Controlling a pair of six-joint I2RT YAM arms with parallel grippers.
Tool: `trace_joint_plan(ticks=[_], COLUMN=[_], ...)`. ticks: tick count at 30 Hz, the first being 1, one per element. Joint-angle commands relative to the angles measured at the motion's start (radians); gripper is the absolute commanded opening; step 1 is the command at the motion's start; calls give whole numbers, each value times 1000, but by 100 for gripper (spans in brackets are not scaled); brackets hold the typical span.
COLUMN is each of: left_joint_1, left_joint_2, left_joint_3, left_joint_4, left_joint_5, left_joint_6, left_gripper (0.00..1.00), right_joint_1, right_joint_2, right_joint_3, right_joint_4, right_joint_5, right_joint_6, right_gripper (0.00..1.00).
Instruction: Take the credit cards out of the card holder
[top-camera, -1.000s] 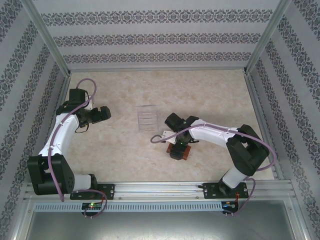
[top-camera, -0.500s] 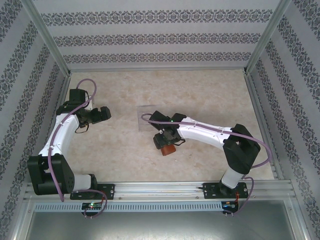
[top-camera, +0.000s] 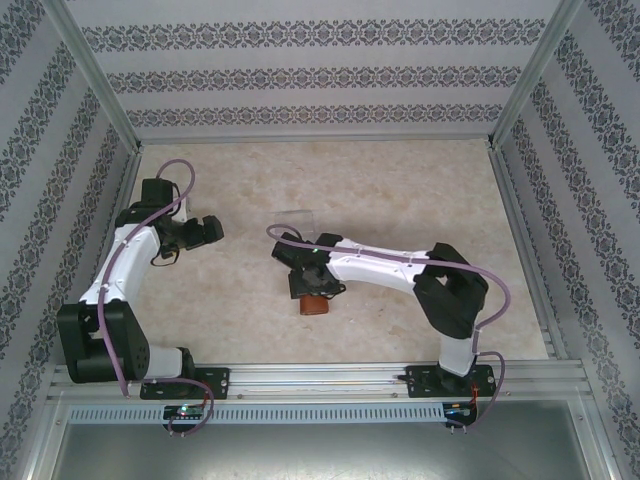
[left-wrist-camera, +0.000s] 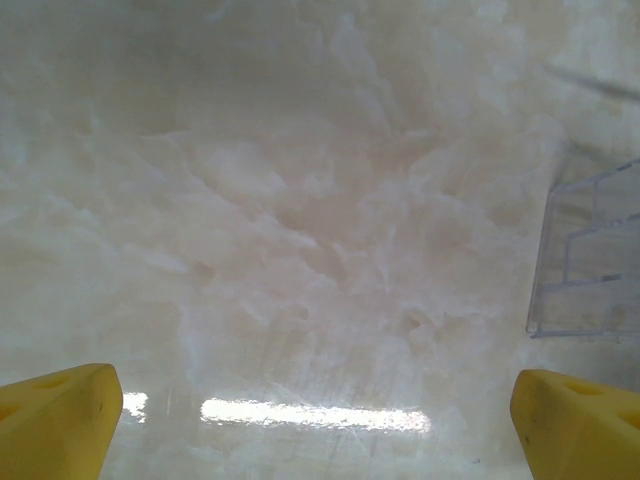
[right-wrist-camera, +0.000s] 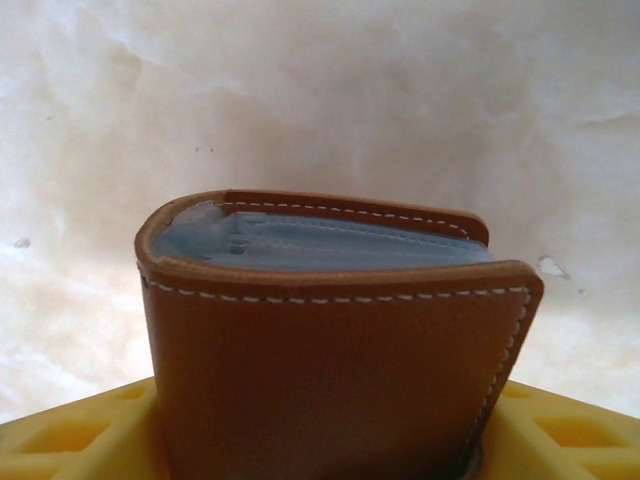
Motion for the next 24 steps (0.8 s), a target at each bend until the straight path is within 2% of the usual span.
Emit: trace_joint_plan(ticks=[1, 6, 8, 10, 15, 18, 24], left_joint_1=[14, 12, 11, 3, -31, -94, -293], left_joint_2=[-3, 13, 19, 20, 26, 27, 51], left_joint_3=[21, 15, 13, 7, 7, -3, -51], left_joint_4=[-34, -22, -16, -10, -3, 20, 138], left_joint_5=[41, 107, 143, 176, 249, 275, 301], left_joint_6=[-3, -21, -24, -22, -62, -117, -283], left_gripper=[100, 99, 96, 94, 91, 81, 66], right_joint_1=[11, 13, 11, 10, 1, -10, -47], right_joint_2=[46, 79, 68, 45, -57, -126, -263], right_joint_3=[40, 44, 44, 38, -23, -68, -195], right_joint_4=[-5, 13, 21, 31, 73, 99, 188], right_joint_5=[-18, -28, -27, -26, -32, -38, -80], right_joint_6=[41, 47, 45, 41, 44, 42, 60], right_gripper=[70, 78, 86, 90, 91, 90, 86])
